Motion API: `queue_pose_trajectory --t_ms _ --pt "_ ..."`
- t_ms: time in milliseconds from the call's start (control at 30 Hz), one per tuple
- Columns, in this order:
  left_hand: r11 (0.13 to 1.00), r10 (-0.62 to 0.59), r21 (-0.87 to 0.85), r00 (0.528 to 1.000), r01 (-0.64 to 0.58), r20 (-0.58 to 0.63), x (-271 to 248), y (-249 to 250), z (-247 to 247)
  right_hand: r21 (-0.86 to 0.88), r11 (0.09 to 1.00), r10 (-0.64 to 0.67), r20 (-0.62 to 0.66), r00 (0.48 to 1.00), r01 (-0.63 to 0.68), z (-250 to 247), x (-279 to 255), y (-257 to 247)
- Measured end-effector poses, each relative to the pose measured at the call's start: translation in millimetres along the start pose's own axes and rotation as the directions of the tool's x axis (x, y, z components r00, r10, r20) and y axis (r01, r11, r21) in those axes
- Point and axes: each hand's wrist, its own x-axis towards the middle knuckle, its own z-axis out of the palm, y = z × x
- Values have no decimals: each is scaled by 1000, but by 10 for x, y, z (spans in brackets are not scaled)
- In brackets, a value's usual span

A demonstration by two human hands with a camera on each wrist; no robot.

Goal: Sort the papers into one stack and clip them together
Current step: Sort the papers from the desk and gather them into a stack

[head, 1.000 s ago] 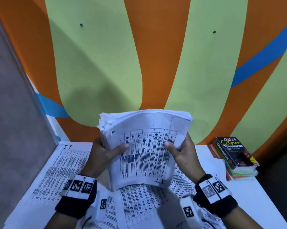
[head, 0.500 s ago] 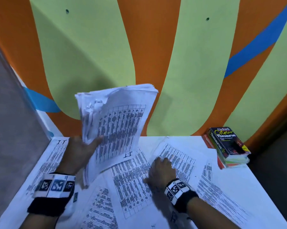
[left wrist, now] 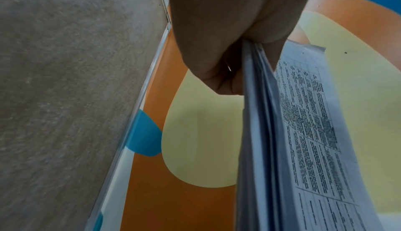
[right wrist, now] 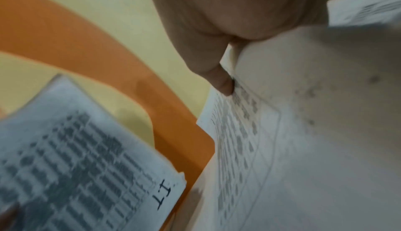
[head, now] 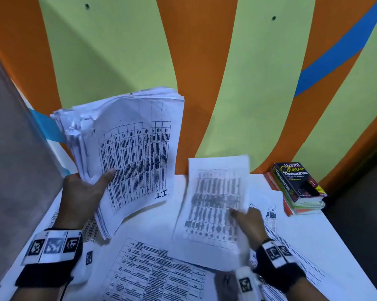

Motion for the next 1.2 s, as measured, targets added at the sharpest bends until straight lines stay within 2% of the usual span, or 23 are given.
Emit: queue_pose_trajectory --t_ms 100,167,233,333,433,533,667,733,867,1067,1200 --pt "999 -43 12 999 43 -8 5 -65 8 143 978 176 -159 971 -154 -252 75 282" --pt "998 -69 1 998 69 -5 -6 -98 25 125 973 216 -175 960 -196 -306 149 506" --pt "996 -87 4 996 87 18 -16 -135 38 25 971 239 -194 951 -239 -297 370 802" --pt "996 -88 2 995 88 50 -26 -197 60 -231 933 226 -222 949 -276 -269 273 514" --pt "996 -92 -3 994 92 53 -49 -164 98 -475 827 214 -228 950 -300 -175 221 263" --pt "998 -62 -27 996 63 65 -93 -108 148 -554 766 216 -256 942 -326 -33 249 154" --pt "998 -60 -16 995 62 76 -124 -102 166 -549 801 176 -164 971 -238 18 339 147" --pt "998 -64 -8 994 65 86 -148 -117 167 -500 839 156 -158 975 -215 18 347 160" --pt "998 -58 15 997 58 56 -158 -146 149 -237 950 140 -254 957 -202 -3 327 142" --pt "999 -42 1 997 42 68 -157 -213 99 73 988 138 -22 990 -136 -263 297 49" --pt "992 -120 -27 992 121 28 -158 -255 0 144 990 -6 -9 1000 7 -558 224 -301"
